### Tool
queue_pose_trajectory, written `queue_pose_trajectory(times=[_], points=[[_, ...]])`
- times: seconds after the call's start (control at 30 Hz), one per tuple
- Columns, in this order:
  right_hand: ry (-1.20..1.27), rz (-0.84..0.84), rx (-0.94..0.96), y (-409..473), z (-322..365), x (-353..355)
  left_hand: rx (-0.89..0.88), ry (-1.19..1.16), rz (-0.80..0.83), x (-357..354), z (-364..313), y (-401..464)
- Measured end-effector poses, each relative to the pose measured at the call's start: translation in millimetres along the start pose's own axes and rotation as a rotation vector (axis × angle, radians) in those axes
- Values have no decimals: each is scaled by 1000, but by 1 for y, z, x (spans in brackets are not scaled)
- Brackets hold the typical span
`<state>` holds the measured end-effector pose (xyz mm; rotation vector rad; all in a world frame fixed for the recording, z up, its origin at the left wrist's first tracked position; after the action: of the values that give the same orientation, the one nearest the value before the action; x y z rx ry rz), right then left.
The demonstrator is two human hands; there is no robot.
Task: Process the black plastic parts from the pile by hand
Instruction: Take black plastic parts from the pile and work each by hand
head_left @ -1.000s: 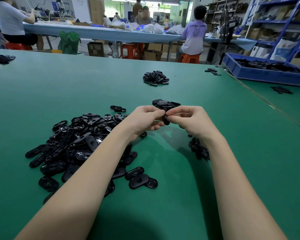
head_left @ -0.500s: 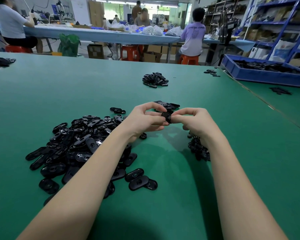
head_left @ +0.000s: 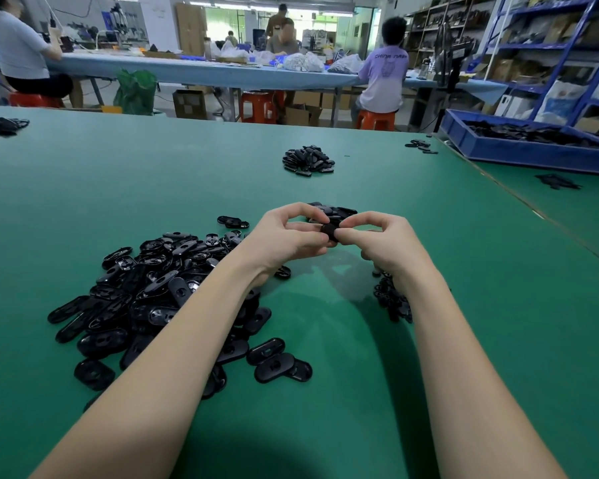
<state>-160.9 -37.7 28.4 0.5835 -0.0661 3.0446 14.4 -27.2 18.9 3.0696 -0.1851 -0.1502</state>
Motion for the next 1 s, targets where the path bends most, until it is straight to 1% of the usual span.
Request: queue_pose_trajectory(times=[0.13,0.17,0.3,0.4,0.7,1.0], points=[[43,61,-37,-3,-4,4,75,-112,12,1,0,1],[45,77,-45,-4,-5,4,87,-97,16,1,0,2],[28,109,-33,-1,-6,-1,60,93,2,2,4,2],[-1,132,-9,3,-7,-5,33,128,-19,3,6,4],[-82,52,67,11,-10,-9,28,187,-27,2,8,5],[-65,21,120,9,-11,-13,16,281,-63,-3,4,5]])
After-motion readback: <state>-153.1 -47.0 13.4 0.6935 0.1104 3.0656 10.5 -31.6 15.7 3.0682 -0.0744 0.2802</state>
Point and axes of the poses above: each hand's wrist, its own y-axis towards the middle knuckle, its own x-axis out of the back of the hand, z = x × y, the point moved 2 cm from there along y, towards the middle knuckle, and after that the axes turned 3 degrees about -x, right-handed, at the moved point
